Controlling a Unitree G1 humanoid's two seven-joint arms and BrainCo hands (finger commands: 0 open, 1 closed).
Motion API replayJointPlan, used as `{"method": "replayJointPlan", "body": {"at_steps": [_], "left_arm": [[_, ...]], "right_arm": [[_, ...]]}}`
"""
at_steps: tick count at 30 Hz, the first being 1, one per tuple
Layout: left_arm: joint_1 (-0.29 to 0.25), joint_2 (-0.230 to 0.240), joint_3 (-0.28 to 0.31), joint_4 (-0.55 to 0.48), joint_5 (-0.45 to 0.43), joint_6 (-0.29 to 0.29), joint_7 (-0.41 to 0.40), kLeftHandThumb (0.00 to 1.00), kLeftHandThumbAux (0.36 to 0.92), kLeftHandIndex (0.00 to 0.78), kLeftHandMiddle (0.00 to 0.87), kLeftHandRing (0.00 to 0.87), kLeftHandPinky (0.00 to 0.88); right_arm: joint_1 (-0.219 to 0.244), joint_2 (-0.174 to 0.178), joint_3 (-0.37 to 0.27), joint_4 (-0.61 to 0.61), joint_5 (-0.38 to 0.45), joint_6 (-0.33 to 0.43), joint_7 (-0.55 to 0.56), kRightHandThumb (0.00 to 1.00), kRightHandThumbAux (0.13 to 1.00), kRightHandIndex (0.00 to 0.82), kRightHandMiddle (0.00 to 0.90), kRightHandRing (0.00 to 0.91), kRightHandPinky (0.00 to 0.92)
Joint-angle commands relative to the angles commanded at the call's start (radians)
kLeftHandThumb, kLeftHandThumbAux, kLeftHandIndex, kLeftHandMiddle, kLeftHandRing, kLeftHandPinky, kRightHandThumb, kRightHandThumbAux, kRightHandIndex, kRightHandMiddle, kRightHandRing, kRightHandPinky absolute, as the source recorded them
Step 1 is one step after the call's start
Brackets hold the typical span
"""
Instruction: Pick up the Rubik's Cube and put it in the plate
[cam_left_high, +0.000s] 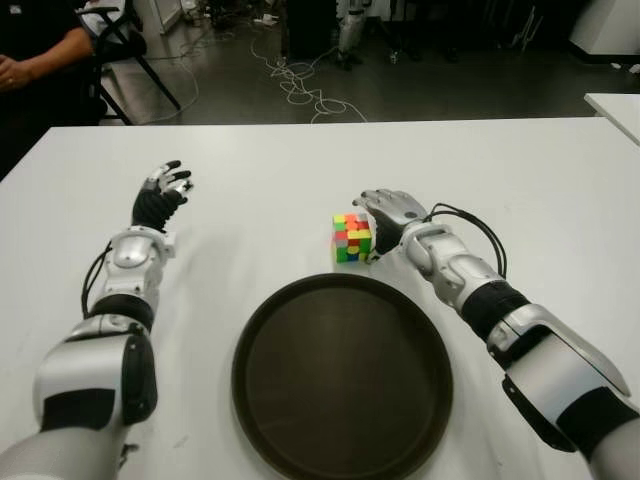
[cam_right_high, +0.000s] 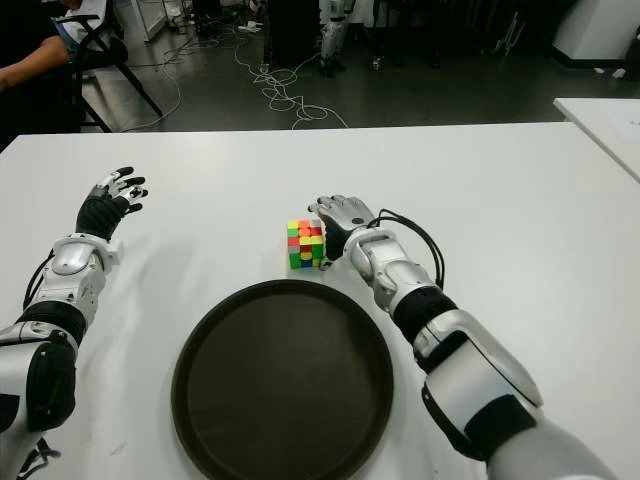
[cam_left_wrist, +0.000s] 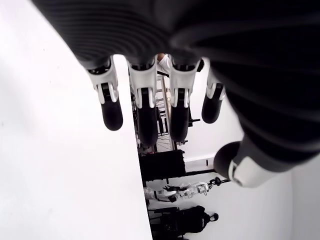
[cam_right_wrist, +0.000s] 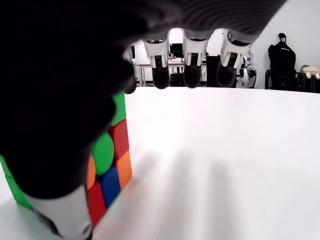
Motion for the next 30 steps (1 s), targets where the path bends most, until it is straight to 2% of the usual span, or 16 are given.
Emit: {"method": "replayJointPlan", "body": {"at_steps": [5, 12, 20, 30], "left_arm": [[0.0, 0.0, 0.001, 0.0, -0.002, 0.0, -0.003, 0.225, 0.585, 0.122, 0.184, 0.166, 0.131], [0.002, -0.001, 0.001, -0.001, -0.001, -0.004, 0.003, 0.213, 0.578, 0.119, 0.188, 0.169, 0.137], [0.001, -0.001, 0.0, -0.001, -0.001, -0.006, 0.002, 0.213, 0.609, 0.115, 0.191, 0.176, 0.154], [0.0, 0.002, -0.011, -0.002, 0.006, -0.008, -0.004, 0.21, 0.609, 0.111, 0.187, 0.169, 0.145]], "right_arm": [[-0.005, 0.008, 0.004, 0.009, 0.0, -0.019, 0.001, 0.0, 0.809, 0.045, 0.048, 0.048, 0.065], [-0.007, 0.021, 0.01, 0.017, -0.002, -0.032, -0.006, 0.0, 0.807, 0.047, 0.046, 0.047, 0.067], [-0.012, 0.033, 0.016, 0.029, -0.004, -0.02, -0.01, 0.0, 0.803, 0.045, 0.051, 0.052, 0.067], [-0.021, 0.042, 0.02, 0.046, -0.004, -0.008, -0.003, 0.0, 0.8, 0.042, 0.041, 0.045, 0.06]]}}
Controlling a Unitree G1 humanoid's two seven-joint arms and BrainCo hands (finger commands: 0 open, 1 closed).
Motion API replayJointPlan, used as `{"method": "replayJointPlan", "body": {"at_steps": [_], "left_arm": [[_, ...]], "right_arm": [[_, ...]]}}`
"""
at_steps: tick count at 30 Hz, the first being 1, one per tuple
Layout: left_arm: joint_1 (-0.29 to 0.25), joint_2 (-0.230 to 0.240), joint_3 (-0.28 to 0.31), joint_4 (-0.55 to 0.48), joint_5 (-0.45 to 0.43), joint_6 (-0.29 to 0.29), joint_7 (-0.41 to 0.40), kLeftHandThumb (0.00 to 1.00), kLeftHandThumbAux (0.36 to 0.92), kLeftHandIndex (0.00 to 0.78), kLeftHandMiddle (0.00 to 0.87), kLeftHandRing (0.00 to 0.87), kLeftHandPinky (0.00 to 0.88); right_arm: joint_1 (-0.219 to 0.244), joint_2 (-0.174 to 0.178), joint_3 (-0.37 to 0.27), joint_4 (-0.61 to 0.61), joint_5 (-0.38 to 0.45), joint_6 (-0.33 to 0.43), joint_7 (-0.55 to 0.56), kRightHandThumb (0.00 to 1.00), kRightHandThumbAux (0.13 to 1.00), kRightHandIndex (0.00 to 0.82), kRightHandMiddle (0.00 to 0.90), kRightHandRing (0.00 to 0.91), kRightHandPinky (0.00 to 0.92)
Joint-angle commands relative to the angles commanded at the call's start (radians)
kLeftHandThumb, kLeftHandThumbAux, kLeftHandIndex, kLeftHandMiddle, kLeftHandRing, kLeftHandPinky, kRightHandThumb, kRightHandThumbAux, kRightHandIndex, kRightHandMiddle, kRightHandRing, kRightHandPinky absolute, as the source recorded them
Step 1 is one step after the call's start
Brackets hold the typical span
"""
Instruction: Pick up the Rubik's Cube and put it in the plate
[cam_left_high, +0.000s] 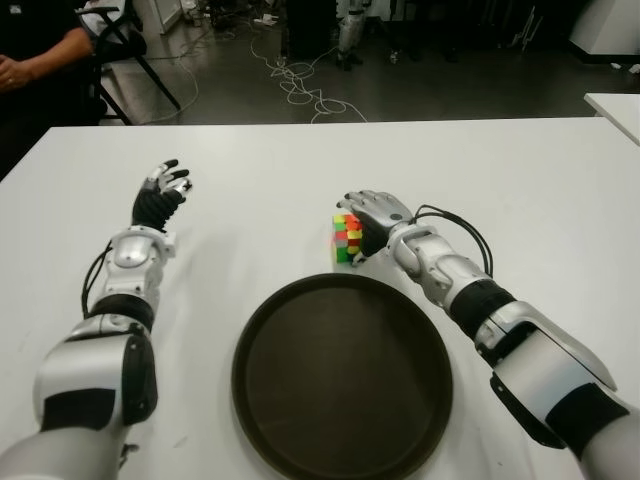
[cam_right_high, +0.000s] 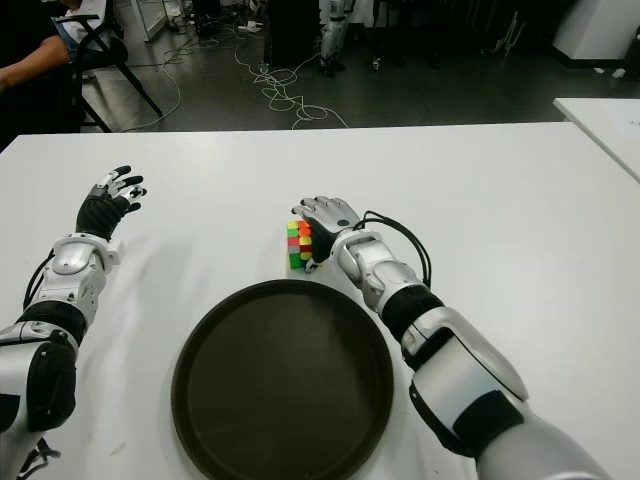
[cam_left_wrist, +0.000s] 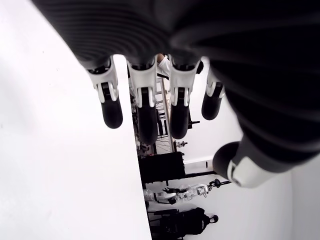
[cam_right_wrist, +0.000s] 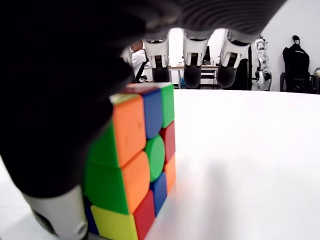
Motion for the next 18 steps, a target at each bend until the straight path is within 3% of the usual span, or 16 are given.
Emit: {"method": "replayJointPlan", "body": {"at_steps": [18], "left_arm": [[-0.001, -0.003, -0.006, 0.0, -0.001, 0.0, 0.016, 0.193, 0.586, 0.108, 0.183, 0.167, 0.135]], "right_arm": [[-0.01, 0.01, 0.015, 0.037, -0.009, 0.008, -0.026, 0.0, 0.807, 0.073, 0.059, 0.063, 0.082]]}}
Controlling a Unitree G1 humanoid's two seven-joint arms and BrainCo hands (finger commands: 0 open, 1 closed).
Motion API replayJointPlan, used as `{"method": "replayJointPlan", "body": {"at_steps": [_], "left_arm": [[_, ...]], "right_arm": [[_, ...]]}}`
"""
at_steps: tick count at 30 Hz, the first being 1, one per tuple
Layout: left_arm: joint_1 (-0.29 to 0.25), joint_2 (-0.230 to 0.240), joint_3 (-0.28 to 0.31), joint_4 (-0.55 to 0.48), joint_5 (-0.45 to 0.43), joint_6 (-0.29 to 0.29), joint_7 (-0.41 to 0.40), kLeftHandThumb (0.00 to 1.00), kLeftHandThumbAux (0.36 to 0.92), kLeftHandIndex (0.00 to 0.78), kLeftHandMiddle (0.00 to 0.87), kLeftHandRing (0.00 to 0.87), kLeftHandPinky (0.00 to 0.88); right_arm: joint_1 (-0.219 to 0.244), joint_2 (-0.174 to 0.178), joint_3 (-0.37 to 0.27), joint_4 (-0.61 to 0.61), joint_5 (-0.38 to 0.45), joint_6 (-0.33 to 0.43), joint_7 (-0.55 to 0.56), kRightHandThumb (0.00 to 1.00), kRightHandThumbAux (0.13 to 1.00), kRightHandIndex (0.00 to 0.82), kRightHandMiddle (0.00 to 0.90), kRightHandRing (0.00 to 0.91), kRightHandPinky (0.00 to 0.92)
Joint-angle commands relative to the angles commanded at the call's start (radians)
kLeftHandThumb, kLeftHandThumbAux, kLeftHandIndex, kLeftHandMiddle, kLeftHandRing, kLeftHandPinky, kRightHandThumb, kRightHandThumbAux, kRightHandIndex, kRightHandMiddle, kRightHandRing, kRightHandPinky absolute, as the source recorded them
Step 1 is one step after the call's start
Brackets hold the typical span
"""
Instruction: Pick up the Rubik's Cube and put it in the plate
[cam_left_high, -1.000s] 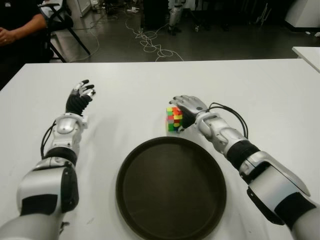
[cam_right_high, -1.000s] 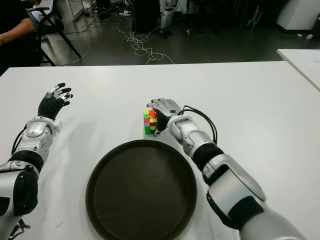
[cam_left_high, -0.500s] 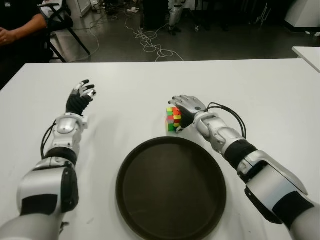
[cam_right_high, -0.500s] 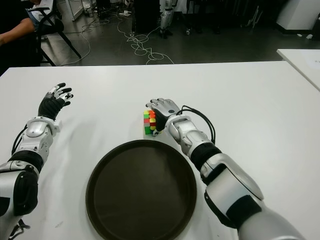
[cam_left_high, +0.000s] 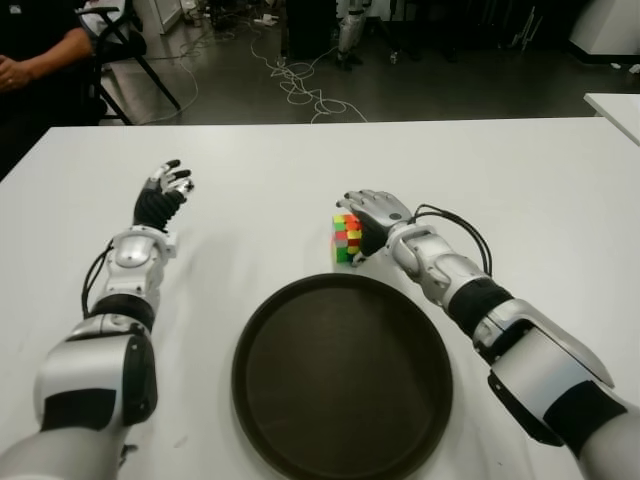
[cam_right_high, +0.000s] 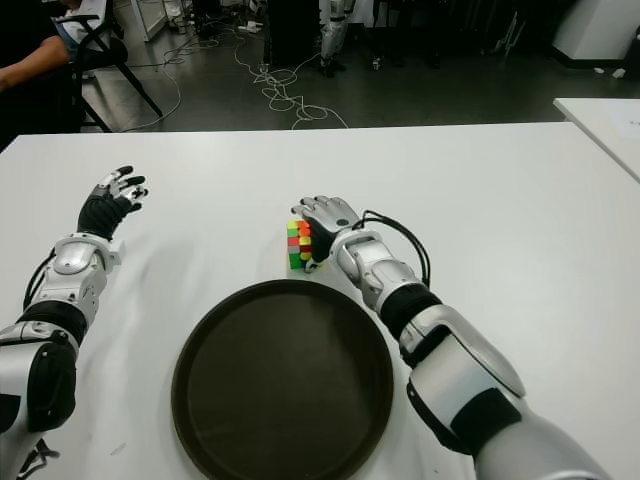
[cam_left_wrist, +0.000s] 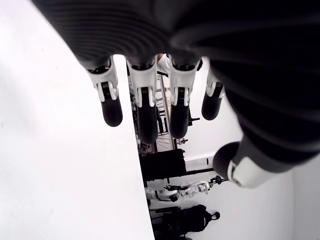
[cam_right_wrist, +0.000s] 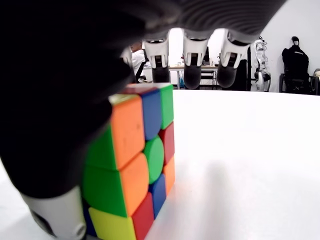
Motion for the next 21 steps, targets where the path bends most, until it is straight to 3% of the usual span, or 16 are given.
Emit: {"method": "replayJointPlan", "body": {"at_steps": [21], "left_arm": [[-0.002, 0.002, -0.014, -0.002, 0.012, -0.001, 0.002, 0.183, 0.598, 0.122, 0.186, 0.164, 0.147]], "right_arm": [[0.002, 0.013, -0.001, 0.038, 0.01, -0.021, -0.03, 0.0, 0.791, 0.097, 0.084, 0.11, 0.16]]}}
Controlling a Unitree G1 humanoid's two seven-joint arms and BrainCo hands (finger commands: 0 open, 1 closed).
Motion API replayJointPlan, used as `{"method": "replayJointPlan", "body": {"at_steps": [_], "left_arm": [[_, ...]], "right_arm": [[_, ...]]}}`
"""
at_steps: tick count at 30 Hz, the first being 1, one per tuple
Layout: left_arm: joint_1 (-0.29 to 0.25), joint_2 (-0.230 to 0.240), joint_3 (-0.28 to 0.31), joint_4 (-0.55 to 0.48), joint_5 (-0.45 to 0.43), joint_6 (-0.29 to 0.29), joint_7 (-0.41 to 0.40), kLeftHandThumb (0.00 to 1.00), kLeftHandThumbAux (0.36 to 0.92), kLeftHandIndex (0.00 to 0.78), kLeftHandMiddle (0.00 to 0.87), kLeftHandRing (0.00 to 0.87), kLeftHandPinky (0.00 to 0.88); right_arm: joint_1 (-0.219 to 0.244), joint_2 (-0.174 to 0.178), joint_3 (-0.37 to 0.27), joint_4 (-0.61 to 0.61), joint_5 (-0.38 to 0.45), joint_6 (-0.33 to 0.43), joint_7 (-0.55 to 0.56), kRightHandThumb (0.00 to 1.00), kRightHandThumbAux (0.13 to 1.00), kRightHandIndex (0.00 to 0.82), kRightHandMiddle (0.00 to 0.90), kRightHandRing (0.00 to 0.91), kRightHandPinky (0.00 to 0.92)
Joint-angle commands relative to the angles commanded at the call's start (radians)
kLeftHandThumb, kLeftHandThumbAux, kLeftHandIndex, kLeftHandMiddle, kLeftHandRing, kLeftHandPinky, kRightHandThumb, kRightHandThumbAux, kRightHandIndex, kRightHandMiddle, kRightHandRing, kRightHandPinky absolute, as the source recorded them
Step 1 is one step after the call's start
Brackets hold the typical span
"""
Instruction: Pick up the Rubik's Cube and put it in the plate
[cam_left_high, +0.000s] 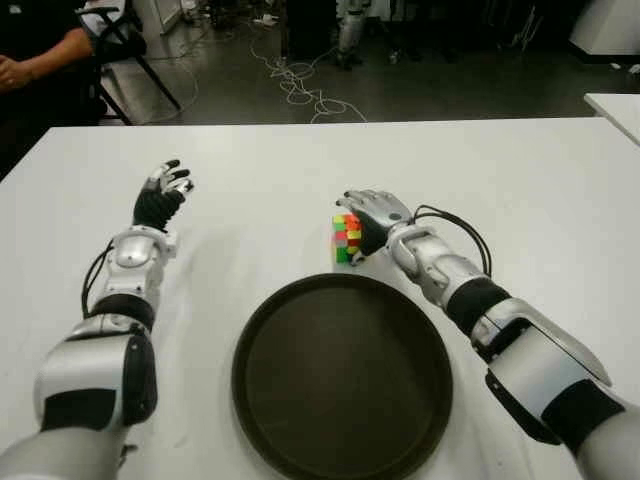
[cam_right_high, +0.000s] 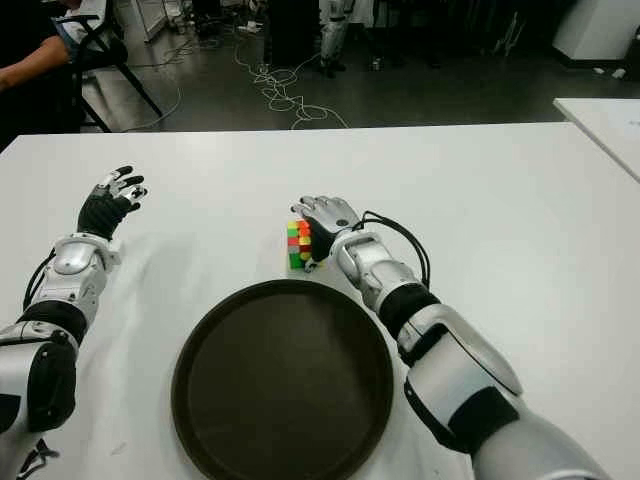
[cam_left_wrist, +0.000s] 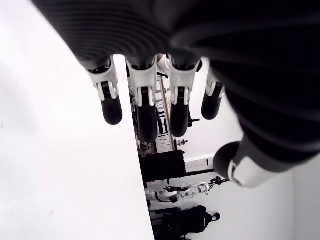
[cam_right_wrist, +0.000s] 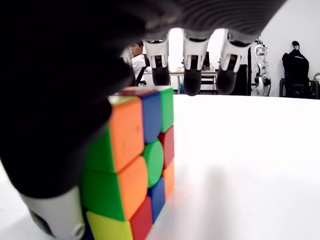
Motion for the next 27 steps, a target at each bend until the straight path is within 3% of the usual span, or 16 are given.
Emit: {"method": "replayJointPlan", "body": {"at_steps": [15, 27], "left_arm": [[0.0, 0.004, -0.015, 0.001, 0.013, -0.006, 0.014, 0.166, 0.575, 0.136, 0.189, 0.176, 0.168], [-0.001, 0.005, -0.009, 0.001, 0.003, -0.003, -0.001, 0.178, 0.599, 0.137, 0.191, 0.174, 0.165]], "right_arm": [[-0.001, 0.016, -0.006, 0.028, 0.01, -0.007, 0.02, 0.0, 0.803, 0.106, 0.079, 0.099, 0.147], [-0.002, 0.023, -0.01, 0.047, 0.01, -0.013, 0.014, 0.0, 0.815, 0.12, 0.093, 0.114, 0.167]]}}
